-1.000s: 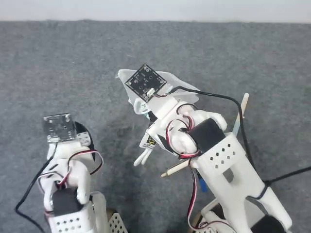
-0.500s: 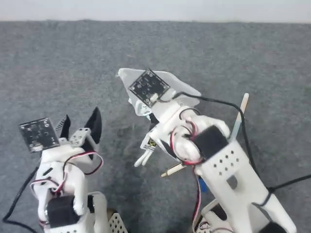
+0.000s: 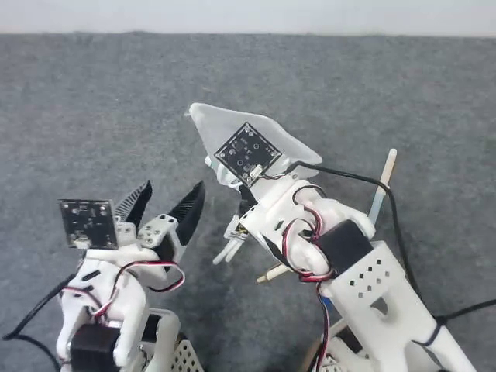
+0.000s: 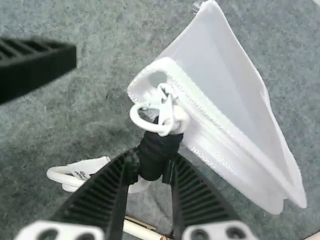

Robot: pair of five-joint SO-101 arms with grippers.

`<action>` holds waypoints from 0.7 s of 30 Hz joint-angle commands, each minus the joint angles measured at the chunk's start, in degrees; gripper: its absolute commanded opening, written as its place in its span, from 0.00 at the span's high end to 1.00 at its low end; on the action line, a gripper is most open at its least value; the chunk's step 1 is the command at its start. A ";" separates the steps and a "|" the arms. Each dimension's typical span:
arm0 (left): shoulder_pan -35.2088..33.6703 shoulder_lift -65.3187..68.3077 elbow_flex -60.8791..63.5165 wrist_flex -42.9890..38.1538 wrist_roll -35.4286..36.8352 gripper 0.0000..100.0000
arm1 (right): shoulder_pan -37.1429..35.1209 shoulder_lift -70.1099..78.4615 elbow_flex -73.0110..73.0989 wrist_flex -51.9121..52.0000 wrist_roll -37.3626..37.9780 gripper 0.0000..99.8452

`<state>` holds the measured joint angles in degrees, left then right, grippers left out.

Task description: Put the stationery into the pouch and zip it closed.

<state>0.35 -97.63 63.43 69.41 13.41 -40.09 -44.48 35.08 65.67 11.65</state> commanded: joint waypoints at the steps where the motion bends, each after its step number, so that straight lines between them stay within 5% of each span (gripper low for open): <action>1: 3.96 0.53 -1.98 0.18 0.88 0.72 | -2.07 -2.77 -0.62 -1.45 0.18 0.99; 21: 4.31 0.53 9.98 -10.20 0.70 0.72 | -3.12 -3.21 0.62 -1.01 0.44 0.99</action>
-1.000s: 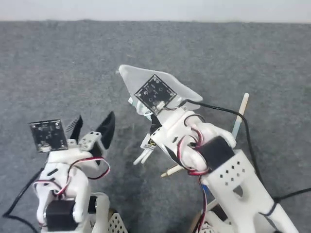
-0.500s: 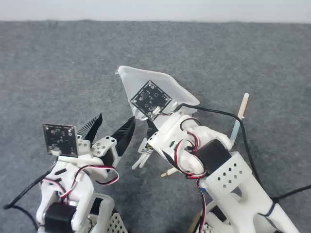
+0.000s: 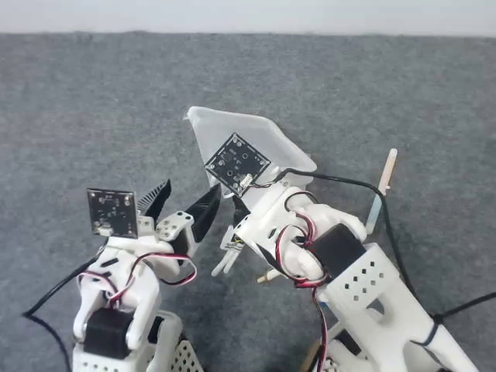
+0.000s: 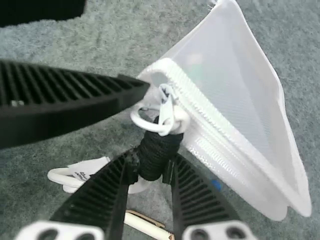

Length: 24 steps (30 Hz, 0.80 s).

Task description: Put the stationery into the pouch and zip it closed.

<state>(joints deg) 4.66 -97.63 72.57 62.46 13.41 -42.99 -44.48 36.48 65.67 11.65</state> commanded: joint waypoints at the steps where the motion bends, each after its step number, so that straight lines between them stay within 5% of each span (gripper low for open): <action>1: 0.00 0.53 1.54 -3.87 0.70 0.72 | -0.22 -3.21 -0.79 -1.01 0.44 0.99; 14: 0.00 0.53 5.41 -7.82 -1.76 0.82 | -2.51 -2.77 1.67 -1.36 0.44 0.99; 24: -0.09 0.18 5.58 -7.56 -7.21 0.99 | 2.77 -2.86 1.67 -1.45 0.09 0.99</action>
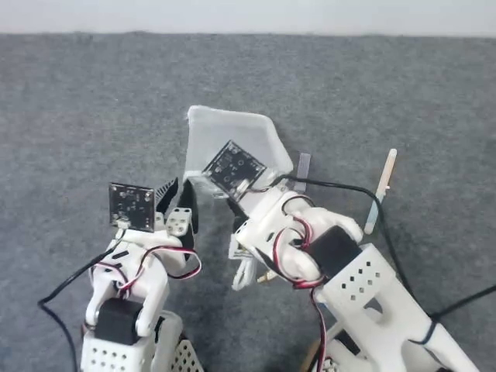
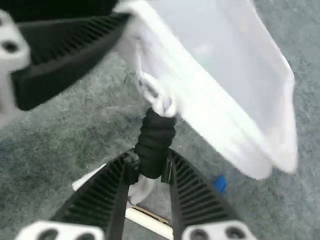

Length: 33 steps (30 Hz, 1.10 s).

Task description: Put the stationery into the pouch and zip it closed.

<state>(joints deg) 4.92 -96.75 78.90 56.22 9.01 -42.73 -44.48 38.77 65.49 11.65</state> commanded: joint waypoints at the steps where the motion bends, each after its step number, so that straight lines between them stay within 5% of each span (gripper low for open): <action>1: -0.35 -0.70 -0.75 -1.05 -2.73 0.99 | 2.86 -2.95 -0.62 -1.27 0.09 0.99; 13: -10.90 -0.79 -4.44 3.34 -0.79 0.99 | 8.04 -3.21 -0.88 -1.27 0.00 0.99; 27: -11.08 -0.79 -4.18 3.60 -0.88 0.99 | 10.07 -3.21 -0.97 -2.07 -1.85 0.99; 33: -7.21 -0.79 -4.53 8.18 -0.70 0.80 | 7.78 -3.21 -1.93 -2.07 -1.93 0.99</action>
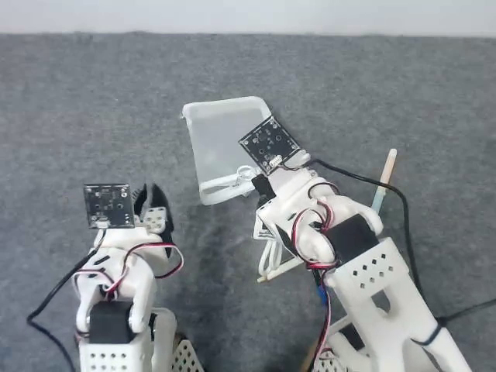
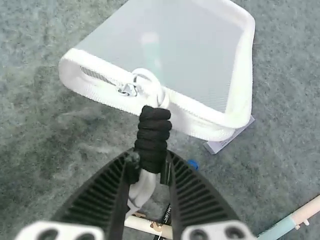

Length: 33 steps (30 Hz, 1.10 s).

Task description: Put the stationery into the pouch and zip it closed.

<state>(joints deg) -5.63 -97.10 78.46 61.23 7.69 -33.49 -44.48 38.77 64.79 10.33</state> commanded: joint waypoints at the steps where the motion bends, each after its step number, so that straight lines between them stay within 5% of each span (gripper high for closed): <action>1: 4.48 -0.44 -4.09 3.69 0.62 0.77 | -1.98 -3.21 -1.93 -1.36 -0.62 0.99; 12: 8.44 -0.09 -3.12 3.69 0.26 0.76 | -3.47 -3.30 -2.55 -2.33 -0.62 0.99; 22: 5.36 0.00 5.49 -7.74 -2.20 0.80 | -6.73 -3.30 -5.27 2.51 -0.62 0.99; 33: 9.23 -0.44 2.24 0.09 -4.31 0.78 | -6.55 -3.30 -6.33 1.01 -0.62 0.99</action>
<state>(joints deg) 2.99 -96.84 84.62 58.42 3.82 -39.74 -44.48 36.92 66.90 10.33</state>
